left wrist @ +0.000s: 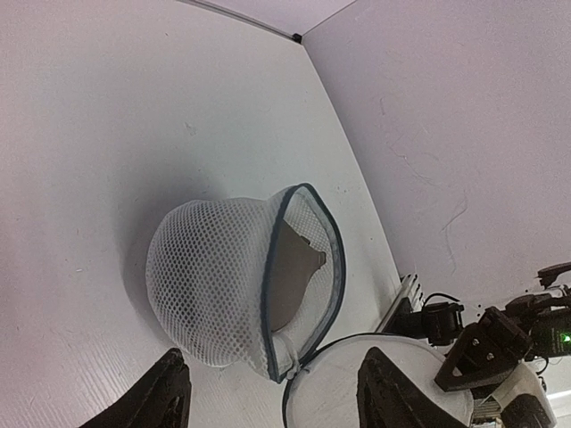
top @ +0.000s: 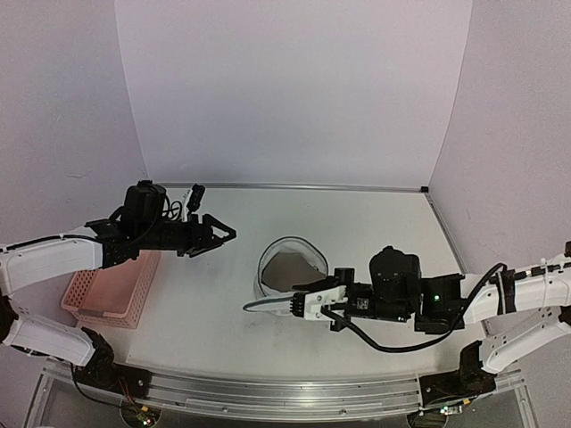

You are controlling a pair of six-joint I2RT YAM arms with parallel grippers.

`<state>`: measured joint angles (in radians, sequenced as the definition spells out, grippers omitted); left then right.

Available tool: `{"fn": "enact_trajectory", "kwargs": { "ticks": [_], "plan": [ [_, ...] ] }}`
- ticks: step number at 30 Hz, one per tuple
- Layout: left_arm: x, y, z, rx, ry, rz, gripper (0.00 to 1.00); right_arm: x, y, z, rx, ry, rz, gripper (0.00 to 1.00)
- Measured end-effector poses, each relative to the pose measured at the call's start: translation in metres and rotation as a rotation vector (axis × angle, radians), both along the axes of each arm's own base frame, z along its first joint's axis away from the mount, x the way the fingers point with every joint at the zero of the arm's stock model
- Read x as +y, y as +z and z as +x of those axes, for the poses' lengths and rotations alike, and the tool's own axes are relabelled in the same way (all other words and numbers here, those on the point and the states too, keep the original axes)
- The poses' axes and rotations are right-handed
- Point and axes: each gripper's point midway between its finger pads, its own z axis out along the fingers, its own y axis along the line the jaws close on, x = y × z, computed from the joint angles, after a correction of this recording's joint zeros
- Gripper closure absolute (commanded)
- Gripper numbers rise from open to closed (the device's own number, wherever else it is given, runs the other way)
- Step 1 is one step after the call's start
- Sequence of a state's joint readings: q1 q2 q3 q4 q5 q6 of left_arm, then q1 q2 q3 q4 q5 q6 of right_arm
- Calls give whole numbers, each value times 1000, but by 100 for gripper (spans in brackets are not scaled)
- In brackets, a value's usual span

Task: Unzip the laundry bag and remove the bra
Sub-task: Open the lid of the laundry bag at the center of the board, then pick up the bin from the corner of the board.

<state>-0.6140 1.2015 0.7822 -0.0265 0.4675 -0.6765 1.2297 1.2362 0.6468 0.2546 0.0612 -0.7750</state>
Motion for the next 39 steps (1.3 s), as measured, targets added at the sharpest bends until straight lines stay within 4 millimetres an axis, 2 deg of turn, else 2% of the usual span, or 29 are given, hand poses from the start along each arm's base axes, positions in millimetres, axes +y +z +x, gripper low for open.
{"fn": "enact_trajectory", "kwargs": {
  "ticks": [3, 13, 19, 26, 28, 31, 34, 37, 39],
  "plan": [
    [1, -3, -1, 2, 0, 6, 35, 0, -1, -8, -52, 24, -7, 70],
    [8, -7, -6, 1, 4, 22, 35, -5, -2, -23, -79, 34, -5, 59],
    [12, -6, -7, -7, 18, 26, 34, -13, -2, -37, -3, 38, -1, 55],
    [14, -3, -8, -12, 23, 25, 33, -33, 9, -50, 153, 23, 42, 50],
    [14, -4, -9, -10, 17, 26, 33, -40, 10, -52, 201, 9, 56, 46],
    [13, -3, -10, -9, 6, 30, 32, -52, 10, -52, 270, -35, 78, 35],
    [12, 3, -10, -17, -9, 45, 32, -63, 14, -45, 340, -121, 117, 29],
    [11, 12, -8, -38, -22, 63, 31, -70, 14, -34, 410, -234, 143, 15],
    [10, 19, -6, -55, -28, 80, 31, -73, 15, -23, 473, -338, 174, 14]
  ]
}}
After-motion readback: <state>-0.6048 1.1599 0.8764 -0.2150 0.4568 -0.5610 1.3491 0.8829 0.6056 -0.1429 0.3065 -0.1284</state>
